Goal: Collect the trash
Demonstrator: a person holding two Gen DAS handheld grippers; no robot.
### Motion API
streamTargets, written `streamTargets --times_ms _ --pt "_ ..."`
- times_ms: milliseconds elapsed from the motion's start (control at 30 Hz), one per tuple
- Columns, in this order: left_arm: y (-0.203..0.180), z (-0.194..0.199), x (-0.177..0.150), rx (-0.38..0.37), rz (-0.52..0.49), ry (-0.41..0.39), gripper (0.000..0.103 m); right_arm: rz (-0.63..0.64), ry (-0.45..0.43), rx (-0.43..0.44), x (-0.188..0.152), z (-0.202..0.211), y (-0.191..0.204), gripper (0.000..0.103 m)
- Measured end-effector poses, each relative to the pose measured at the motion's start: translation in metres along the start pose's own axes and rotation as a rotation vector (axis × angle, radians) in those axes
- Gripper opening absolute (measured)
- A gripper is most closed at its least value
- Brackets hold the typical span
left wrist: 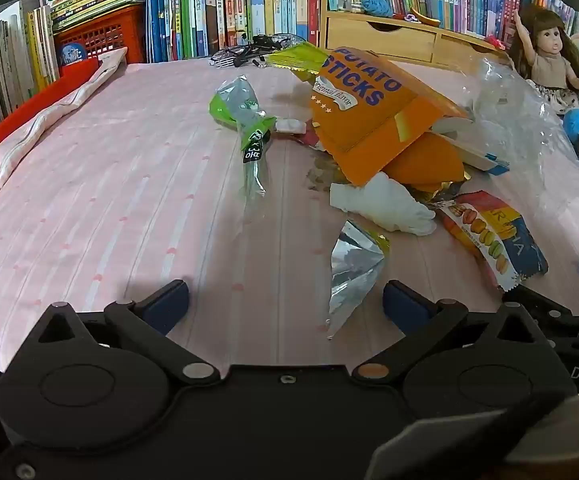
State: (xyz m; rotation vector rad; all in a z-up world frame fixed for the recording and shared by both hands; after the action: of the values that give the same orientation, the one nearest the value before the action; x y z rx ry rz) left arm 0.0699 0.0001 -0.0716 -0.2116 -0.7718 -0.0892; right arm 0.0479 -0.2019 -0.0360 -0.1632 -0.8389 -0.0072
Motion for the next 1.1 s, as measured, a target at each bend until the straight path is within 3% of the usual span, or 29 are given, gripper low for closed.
streamTargets --times_ms 1100 --pt "0.0001 -0.0003 -0.0008 0.0 0.002 0.011 0.103 0.003 0.003 -0.002 0.0003 0.0004 0.0002 0.103"
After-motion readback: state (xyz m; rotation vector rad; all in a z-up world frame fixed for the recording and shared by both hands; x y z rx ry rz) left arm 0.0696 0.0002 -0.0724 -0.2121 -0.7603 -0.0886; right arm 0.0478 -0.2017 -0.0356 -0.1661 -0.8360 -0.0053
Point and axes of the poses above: each gripper's, at about its wrist camera, not at the fingertips, and z roughly against the way its jaws point, y to its left, x to its top, the point moved 10 cm from there along -z, roughly the way its jaws point, and after that the axes turned 13 degrees about -x, right-handed, at the moved point
